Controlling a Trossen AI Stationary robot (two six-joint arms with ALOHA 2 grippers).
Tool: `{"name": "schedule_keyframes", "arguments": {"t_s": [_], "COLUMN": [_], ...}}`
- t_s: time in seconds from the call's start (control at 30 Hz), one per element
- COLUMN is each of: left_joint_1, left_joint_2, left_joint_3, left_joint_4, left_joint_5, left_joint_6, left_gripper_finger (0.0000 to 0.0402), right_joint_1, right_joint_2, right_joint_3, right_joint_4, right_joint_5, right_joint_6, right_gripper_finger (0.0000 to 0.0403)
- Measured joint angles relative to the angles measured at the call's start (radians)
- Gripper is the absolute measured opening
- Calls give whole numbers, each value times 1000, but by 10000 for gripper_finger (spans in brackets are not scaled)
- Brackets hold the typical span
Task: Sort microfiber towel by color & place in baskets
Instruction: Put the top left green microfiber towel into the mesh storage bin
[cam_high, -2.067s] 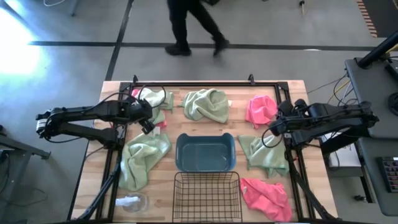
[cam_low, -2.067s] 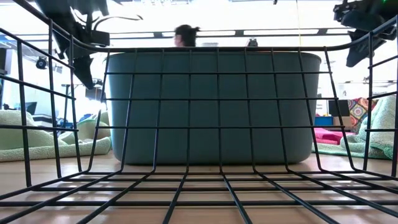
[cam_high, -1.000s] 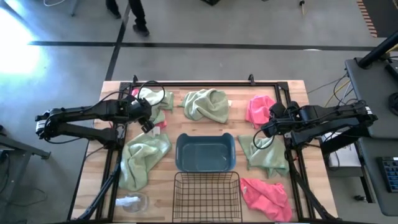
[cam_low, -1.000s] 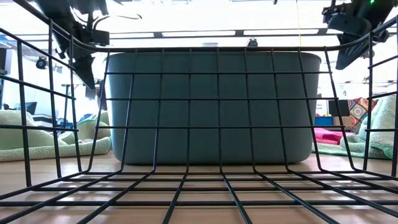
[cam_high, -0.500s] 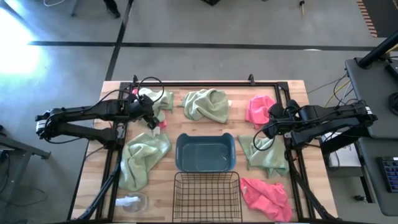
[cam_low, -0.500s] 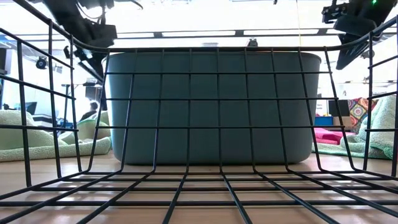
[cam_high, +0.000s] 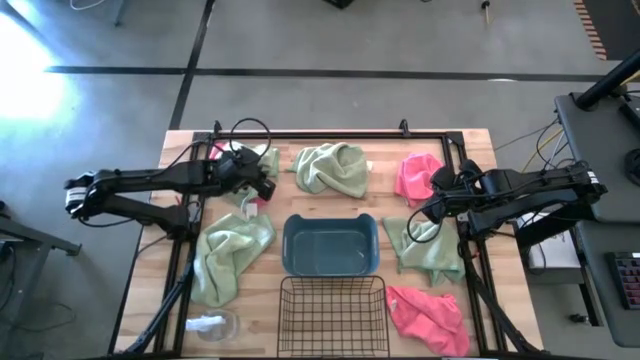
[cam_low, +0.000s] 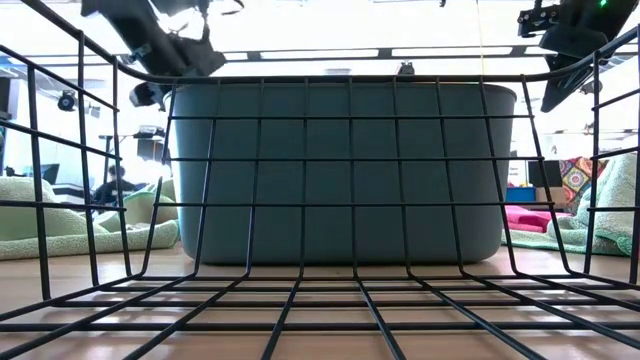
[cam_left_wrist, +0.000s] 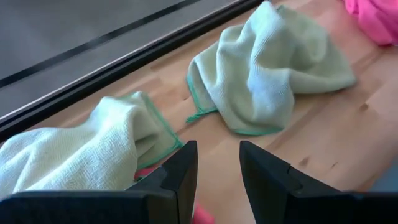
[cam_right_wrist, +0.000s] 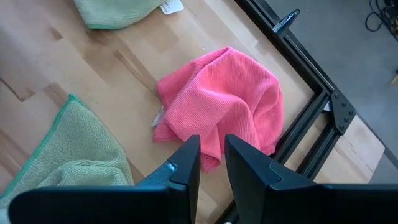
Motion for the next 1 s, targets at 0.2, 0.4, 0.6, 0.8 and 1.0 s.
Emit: {"name": "schedule_keyframes", "arguments": {"t_s": [0.2, 0.4, 0.6, 0.8, 1.0], "left_joint_1": [0, 7, 48, 164, 245], "left_joint_2": [87, 163, 198, 188, 184], "left_joint_3": [0, 0, 0, -9, -11], "left_joint_4": [0, 0, -52, -60, 1], "left_joint_5": [1, 47, 60, 52, 61], "left_joint_6": [22, 158, 360, 491, 614], "left_gripper_finger": [105, 105, 105, 105, 105], "right_joint_1": [0, 0, 0, 0, 0], "right_joint_2": [0, 0, 0, 0, 0], "right_joint_3": [0, 0, 0, 0, 0], "right_joint_4": [0, 5, 46, 115, 201], "right_joint_5": [0, -1, -3, -12, -48], "right_joint_6": [5, 73, 170, 284, 327], "right_gripper_finger": [68, 68, 68, 68, 68]}}
